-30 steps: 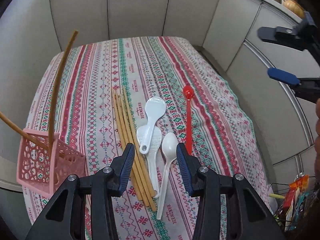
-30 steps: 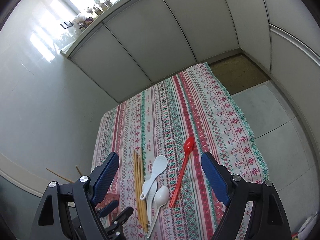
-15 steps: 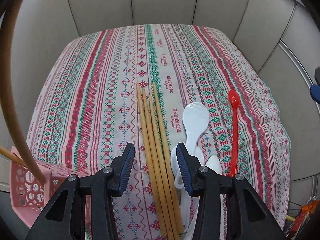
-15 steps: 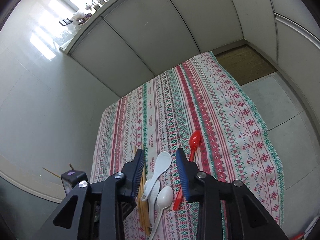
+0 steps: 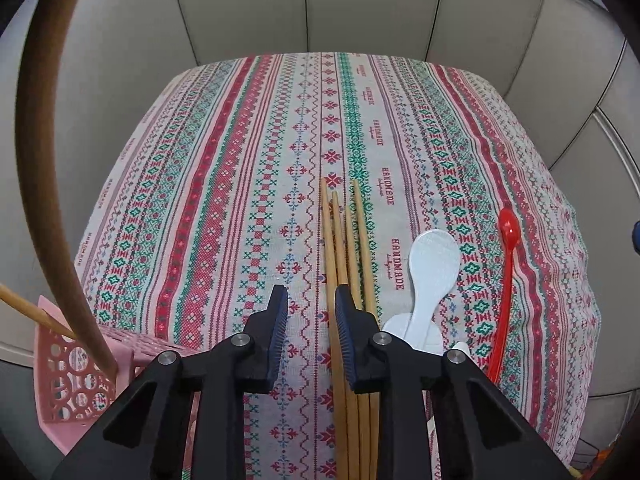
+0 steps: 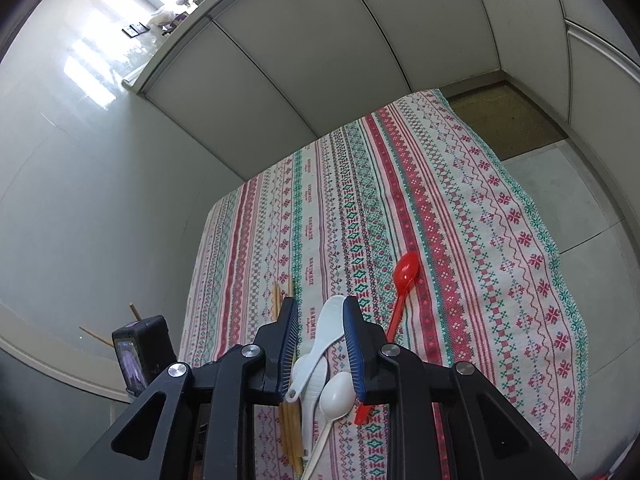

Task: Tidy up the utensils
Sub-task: 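Grasp and lift another chopstick with the left tool while the right tool approaches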

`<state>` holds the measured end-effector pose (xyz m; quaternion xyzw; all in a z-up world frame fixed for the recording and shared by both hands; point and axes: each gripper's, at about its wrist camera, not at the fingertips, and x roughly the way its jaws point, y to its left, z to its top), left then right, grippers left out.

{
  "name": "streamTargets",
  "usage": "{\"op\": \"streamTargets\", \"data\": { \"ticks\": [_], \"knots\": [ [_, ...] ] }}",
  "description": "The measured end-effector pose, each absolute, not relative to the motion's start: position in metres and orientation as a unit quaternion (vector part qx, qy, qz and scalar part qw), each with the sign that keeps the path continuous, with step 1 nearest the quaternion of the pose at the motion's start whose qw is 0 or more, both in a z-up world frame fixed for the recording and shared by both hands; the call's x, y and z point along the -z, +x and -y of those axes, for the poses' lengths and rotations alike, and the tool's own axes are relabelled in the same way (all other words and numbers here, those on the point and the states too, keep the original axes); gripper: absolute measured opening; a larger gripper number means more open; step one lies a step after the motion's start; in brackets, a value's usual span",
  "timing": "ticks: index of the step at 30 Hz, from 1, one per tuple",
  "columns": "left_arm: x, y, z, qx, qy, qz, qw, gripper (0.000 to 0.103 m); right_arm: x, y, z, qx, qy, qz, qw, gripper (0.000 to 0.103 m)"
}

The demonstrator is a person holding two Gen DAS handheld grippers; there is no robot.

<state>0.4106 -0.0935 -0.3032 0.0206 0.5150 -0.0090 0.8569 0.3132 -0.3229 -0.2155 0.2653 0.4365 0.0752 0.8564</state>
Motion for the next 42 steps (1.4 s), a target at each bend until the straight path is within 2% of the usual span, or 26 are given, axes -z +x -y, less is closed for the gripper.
{"op": "streamTargets", "data": {
  "ticks": [11, 24, 30, 31, 32, 42],
  "knots": [
    [0.315, 0.410, 0.120, 0.023, 0.059, -0.526, 0.848, 0.026, 0.216, 0.311, 0.328, -0.075, 0.275, -0.439, 0.852, 0.024],
    [0.341, 0.434, 0.114, 0.010, 0.038, -0.553, 0.832, 0.026, 0.215, 0.306, 0.337, -0.081, 0.280, -0.443, 0.848, 0.024],
    [0.334, 0.422, 0.122, 0.039, 0.036, -0.546, 0.836, 0.018, 0.215, 0.305, 0.344, -0.079, 0.293, -0.441, 0.845, 0.024],
    [0.333, 0.419, 0.124, 0.047, 0.033, -0.548, 0.835, 0.009, 0.215, 0.305, 0.343, -0.080, 0.292, -0.442, 0.845, 0.024],
    [0.332, 0.415, 0.125, 0.054, 0.027, -0.554, 0.831, 0.007, 0.214, 0.305, 0.343, -0.082, 0.291, -0.442, 0.845, 0.024],
    [0.320, 0.386, 0.115, 0.079, -0.006, -0.561, 0.824, 0.007, 0.220, 0.305, 0.326, -0.097, 0.255, -0.464, 0.843, 0.024]
  ]
}}
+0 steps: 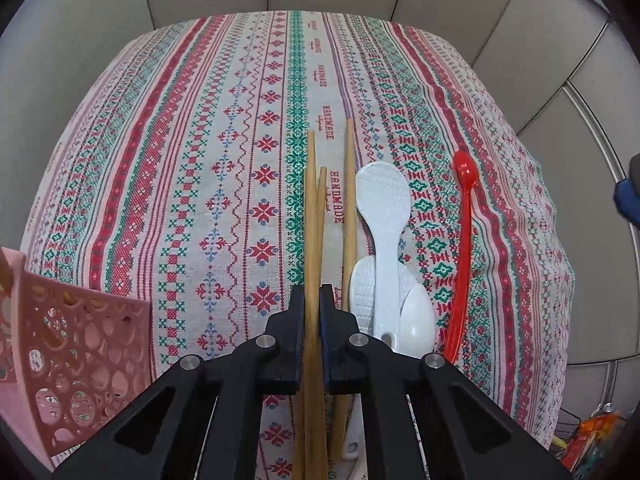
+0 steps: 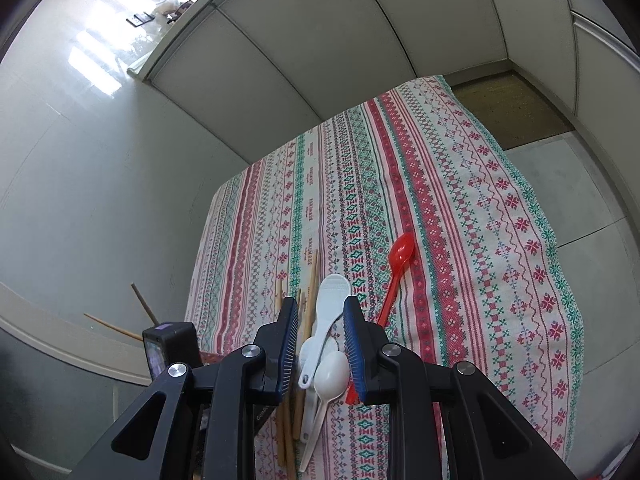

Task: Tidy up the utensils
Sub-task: 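Grasp and lift another chopstick with the left tool while the right tool approaches, then close the right tool on a chopstick while the left tool holds its chopstick raised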

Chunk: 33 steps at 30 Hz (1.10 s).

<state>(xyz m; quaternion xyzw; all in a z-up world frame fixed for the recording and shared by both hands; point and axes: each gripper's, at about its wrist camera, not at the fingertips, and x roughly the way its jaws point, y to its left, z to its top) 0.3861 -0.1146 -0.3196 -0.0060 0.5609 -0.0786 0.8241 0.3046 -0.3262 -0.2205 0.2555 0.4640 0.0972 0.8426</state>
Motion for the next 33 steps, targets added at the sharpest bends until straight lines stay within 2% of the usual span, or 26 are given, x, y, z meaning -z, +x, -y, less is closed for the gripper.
{"op": "streamTargets", "data": {
  "ticks": [12, 20, 33],
  "knots": [
    [0.290, 0.356, 0.108, 0.149, -0.017, -0.529, 0.835, 0.007, 0.244, 0.313, 0.304, -0.113, 0.218, -0.504, 0.828, 0.024],
    [0.247, 0.303, 0.092, 0.166, -0.005, -0.453, 0.876, 0.007, 0.256, 0.319, 0.277, -0.135, 0.196, -0.521, 0.819, 0.024],
    [0.200, 0.257, 0.040, 0.198, -0.053, -0.366, 0.908, 0.007, 0.287, 0.341, 0.220, -0.168, 0.179, -0.551, 0.798, 0.024]
  ]
}}
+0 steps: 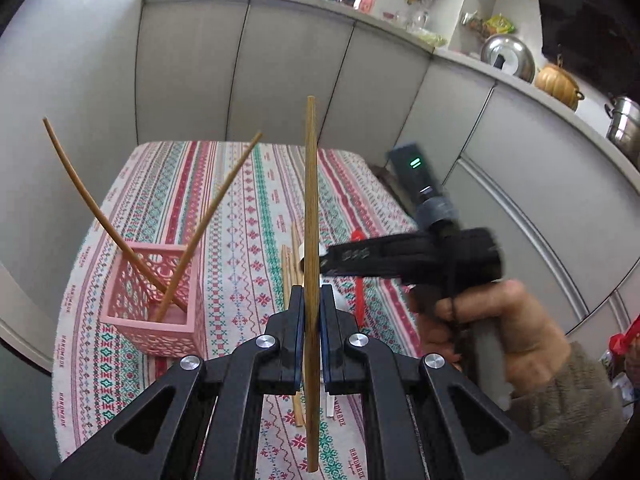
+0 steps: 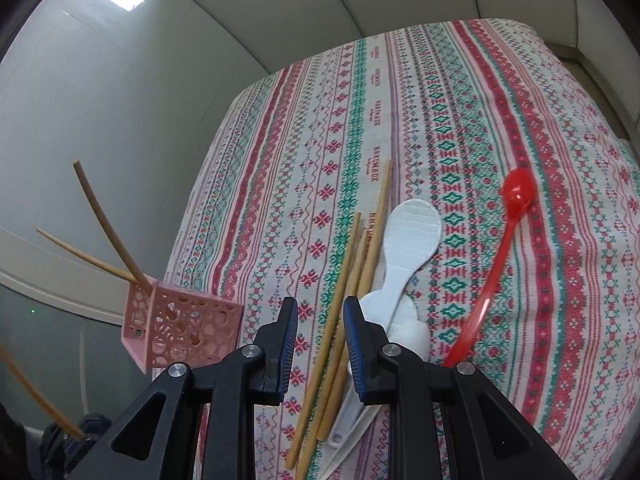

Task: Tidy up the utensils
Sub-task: 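Close the right tool on a chopstick while the left tool holds its chopstick raised, then carry the held chopsticks upright with both tools toward the pink basket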

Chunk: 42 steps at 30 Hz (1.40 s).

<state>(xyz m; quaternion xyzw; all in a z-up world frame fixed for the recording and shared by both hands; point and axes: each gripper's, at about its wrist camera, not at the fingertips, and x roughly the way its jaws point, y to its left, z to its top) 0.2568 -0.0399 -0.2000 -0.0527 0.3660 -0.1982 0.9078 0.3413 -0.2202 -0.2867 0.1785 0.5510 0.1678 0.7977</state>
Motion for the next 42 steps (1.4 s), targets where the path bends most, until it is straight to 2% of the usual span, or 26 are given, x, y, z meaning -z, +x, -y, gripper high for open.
{"op": "streamTargets", "data": {
  "ticks": [9, 18, 23, 25, 27, 34, 42],
  "knots": [
    [0.164, 0.238, 0.016, 0.218, -0.063, -0.306, 0.924, 0.007, 0.315, 0.356, 0.192, -0.149, 0.155, -0.581, 0.785, 0.022],
    [0.143, 0.237, -0.021, 0.199, -0.102, -0.288, 0.931, 0.007, 0.327, 0.365, 0.173, -0.106, 0.098, -0.594, 0.791, 0.015],
    [0.136, 0.237, -0.034, 0.186, -0.107, -0.273, 0.938, 0.007, 0.330, 0.367, 0.168, -0.104, 0.087, -0.595, 0.792, 0.015],
    [0.134, 0.236, -0.038, 0.181, -0.109, -0.267, 0.940, 0.007, 0.331, 0.369, 0.161, -0.092, 0.072, -0.595, 0.795, 0.008],
    [0.132, 0.237, -0.041, 0.176, -0.112, -0.264, 0.942, 0.007, 0.329, 0.370, 0.161, -0.090, 0.078, -0.594, 0.796, 0.008],
    [0.129, 0.241, -0.060, 0.155, -0.126, -0.247, 0.948, 0.007, 0.282, 0.351, 0.187, -0.098, 0.135, -0.543, 0.823, 0.007],
    [0.127, 0.248, -0.075, 0.137, -0.144, -0.233, 0.952, 0.007, 0.226, 0.328, 0.197, -0.115, 0.146, -0.469, 0.863, 0.006]
  ]
}}
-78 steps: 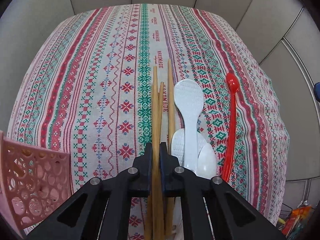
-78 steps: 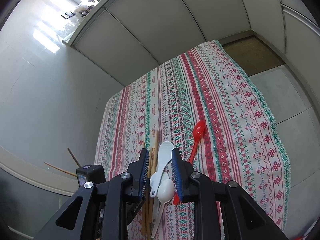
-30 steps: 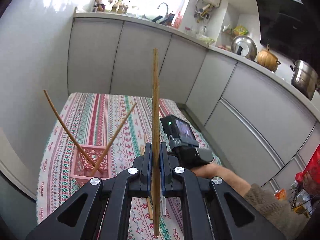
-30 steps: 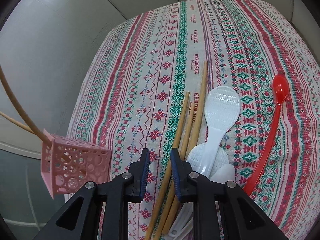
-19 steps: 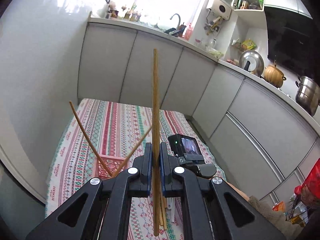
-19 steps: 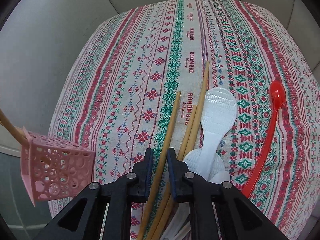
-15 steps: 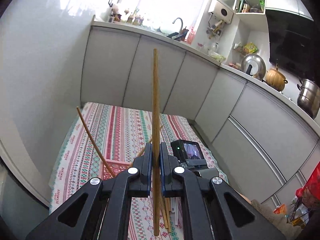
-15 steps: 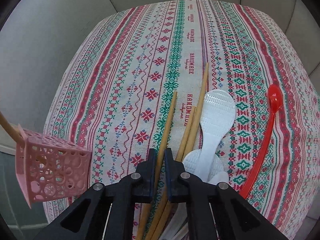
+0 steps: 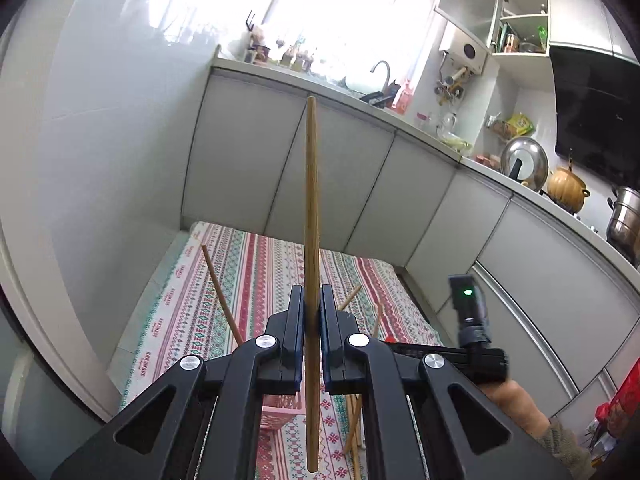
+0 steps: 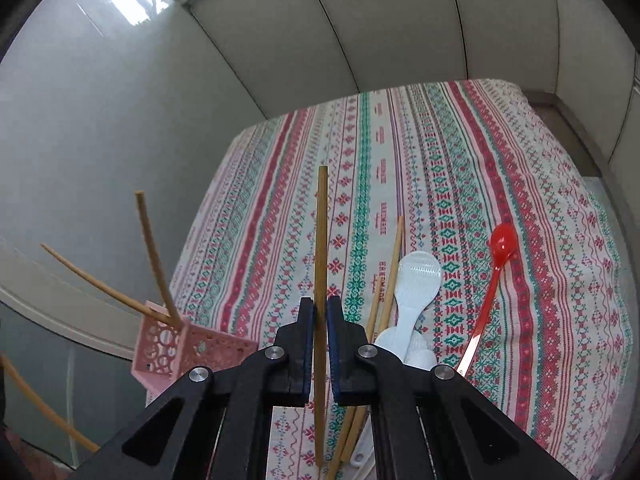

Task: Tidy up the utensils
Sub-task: 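Carry the held chopsticks upright with both tools toward the pink basket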

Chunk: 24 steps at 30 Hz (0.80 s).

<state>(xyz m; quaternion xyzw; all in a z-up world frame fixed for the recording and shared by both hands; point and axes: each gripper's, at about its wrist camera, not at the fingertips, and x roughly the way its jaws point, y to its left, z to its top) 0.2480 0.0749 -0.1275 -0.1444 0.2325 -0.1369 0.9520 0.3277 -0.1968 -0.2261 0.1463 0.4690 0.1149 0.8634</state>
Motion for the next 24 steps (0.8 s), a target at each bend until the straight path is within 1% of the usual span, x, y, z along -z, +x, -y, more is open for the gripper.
{"op": "streamTargets", "data": {
  "ticks": [7, 12, 24],
  "knots": [
    [0.131, 0.252, -0.080, 0.121, -0.151, -0.227, 0.955, 0.007, 0.188, 0.308, 0.203, -0.111, 0.126, -0.420, 0.892, 0.006],
    [0.129, 0.254, -0.087, 0.113, -0.165, -0.218, 0.955, 0.007, 0.170, 0.299, 0.205, -0.105, 0.117, -0.397, 0.904, 0.006],
    [0.130, 0.255, -0.085, 0.103, -0.162, -0.195, 0.962, 0.007, 0.135, 0.282, 0.215, -0.097, 0.112, -0.349, 0.925, 0.006]
  ]
}}
